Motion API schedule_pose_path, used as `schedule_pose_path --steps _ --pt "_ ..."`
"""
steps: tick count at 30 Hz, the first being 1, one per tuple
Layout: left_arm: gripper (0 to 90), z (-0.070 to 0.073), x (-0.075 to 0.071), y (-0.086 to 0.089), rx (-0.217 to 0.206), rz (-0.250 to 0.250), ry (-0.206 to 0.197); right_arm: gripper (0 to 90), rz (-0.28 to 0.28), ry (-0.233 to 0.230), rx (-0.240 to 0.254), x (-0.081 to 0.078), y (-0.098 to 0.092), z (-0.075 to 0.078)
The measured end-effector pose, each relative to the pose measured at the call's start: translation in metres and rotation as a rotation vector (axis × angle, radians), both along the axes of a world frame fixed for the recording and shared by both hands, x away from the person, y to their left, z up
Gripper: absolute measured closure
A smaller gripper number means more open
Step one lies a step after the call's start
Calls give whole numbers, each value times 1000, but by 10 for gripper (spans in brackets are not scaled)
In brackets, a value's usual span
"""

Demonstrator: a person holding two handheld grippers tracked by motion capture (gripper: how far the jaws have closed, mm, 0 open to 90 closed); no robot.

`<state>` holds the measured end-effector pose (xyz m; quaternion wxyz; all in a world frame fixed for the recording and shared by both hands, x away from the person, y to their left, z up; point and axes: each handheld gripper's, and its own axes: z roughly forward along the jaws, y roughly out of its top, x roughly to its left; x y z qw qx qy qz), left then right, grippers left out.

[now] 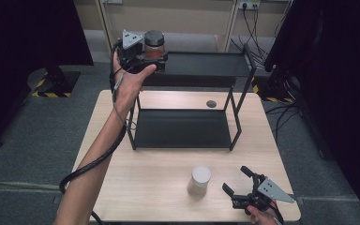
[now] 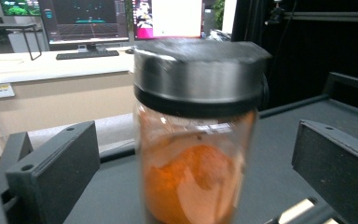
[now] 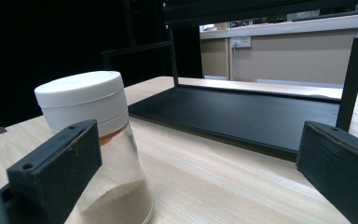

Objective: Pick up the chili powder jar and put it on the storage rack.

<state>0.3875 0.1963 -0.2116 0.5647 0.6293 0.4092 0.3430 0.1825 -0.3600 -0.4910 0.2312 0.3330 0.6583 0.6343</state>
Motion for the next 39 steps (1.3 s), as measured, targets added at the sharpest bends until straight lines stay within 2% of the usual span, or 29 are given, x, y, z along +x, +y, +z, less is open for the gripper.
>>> schedule_pose_path --steps 9,23,39 --pt "2 -1 -16 6 -8 -37 -20 3 2 2 -3 0 1 0" --pt "2 -11 -44 11 -19 -94 -62 3 2 2 -2 1 1 0" --pt "2 -47 -76 20 -50 -196 -86 3 3 1 -1 0 1 0"
